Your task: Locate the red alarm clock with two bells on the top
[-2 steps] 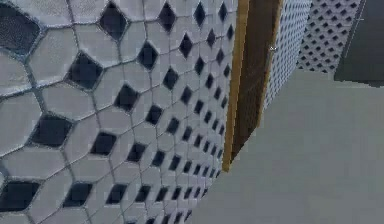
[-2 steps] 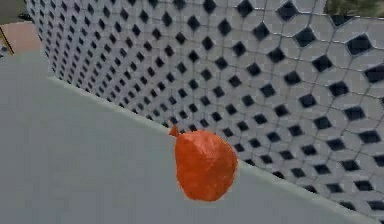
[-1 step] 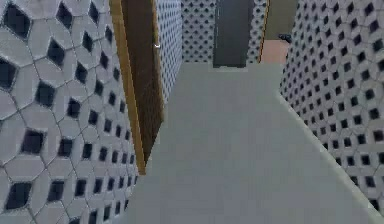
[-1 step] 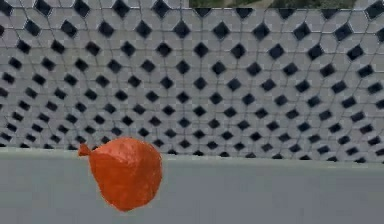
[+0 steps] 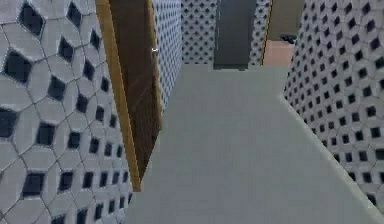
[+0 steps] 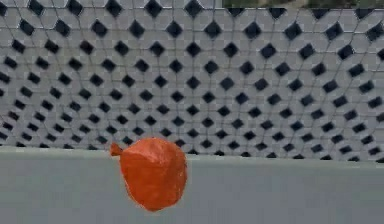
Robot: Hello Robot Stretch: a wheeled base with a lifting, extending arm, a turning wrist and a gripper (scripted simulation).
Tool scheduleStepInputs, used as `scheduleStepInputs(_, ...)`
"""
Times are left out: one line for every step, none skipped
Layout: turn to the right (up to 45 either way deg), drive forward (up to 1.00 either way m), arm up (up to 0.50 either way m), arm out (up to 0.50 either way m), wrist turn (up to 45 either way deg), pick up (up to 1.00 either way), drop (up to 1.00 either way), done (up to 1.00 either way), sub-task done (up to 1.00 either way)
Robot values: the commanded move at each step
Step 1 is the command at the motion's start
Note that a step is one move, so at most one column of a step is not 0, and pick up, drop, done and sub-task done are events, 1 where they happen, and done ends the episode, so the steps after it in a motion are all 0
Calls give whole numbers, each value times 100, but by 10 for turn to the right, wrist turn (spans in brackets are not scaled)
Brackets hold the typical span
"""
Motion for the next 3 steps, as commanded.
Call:
scheduleStepInputs(180,0,0,0,0,0,0,0,0)
scheduleStepInputs(0,100,0,0,0,0,0,0,0)
scheduleStepInputs(30,0,0,0,0,0,0,0,0)
